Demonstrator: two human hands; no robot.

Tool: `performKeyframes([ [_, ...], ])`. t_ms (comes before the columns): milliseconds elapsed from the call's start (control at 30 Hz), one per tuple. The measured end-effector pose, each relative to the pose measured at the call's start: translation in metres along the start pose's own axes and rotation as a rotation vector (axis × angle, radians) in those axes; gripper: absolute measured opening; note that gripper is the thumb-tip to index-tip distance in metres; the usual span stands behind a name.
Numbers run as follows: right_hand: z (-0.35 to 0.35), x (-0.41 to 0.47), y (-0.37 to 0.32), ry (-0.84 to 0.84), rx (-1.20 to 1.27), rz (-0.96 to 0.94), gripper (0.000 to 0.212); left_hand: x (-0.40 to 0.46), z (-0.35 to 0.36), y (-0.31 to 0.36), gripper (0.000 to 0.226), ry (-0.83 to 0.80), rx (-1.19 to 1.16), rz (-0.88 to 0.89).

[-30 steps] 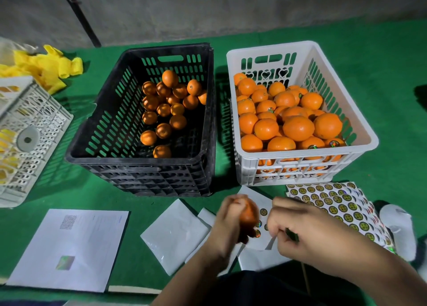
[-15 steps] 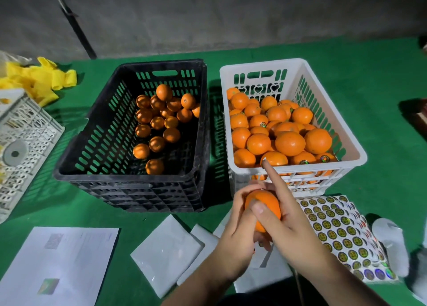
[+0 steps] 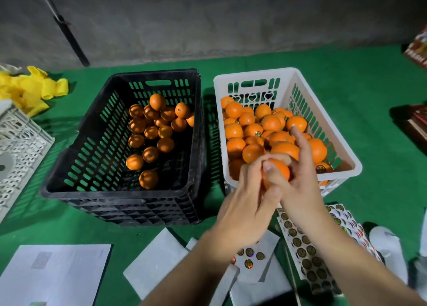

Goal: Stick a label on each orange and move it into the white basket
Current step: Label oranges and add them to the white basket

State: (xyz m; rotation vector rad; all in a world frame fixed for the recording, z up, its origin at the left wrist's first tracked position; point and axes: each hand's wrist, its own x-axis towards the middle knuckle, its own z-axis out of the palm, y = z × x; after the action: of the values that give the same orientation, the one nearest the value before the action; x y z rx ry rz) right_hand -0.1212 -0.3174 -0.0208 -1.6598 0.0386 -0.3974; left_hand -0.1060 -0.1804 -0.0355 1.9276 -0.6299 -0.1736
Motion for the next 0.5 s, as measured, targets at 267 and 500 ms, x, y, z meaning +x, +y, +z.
performKeyframes([
  [267,-0.022,0.111,0.043,0.016,-0.279,0.008,0.090,0.090,-0.010,-0.036,0.072,-0.067,0.500,-0.111],
  [500,-0.040,0.141,0.047,-0.085,-0.641,-0.095,0.102,0.109,-0.008,-0.056,0.096,-0.019,0.743,-0.086],
])
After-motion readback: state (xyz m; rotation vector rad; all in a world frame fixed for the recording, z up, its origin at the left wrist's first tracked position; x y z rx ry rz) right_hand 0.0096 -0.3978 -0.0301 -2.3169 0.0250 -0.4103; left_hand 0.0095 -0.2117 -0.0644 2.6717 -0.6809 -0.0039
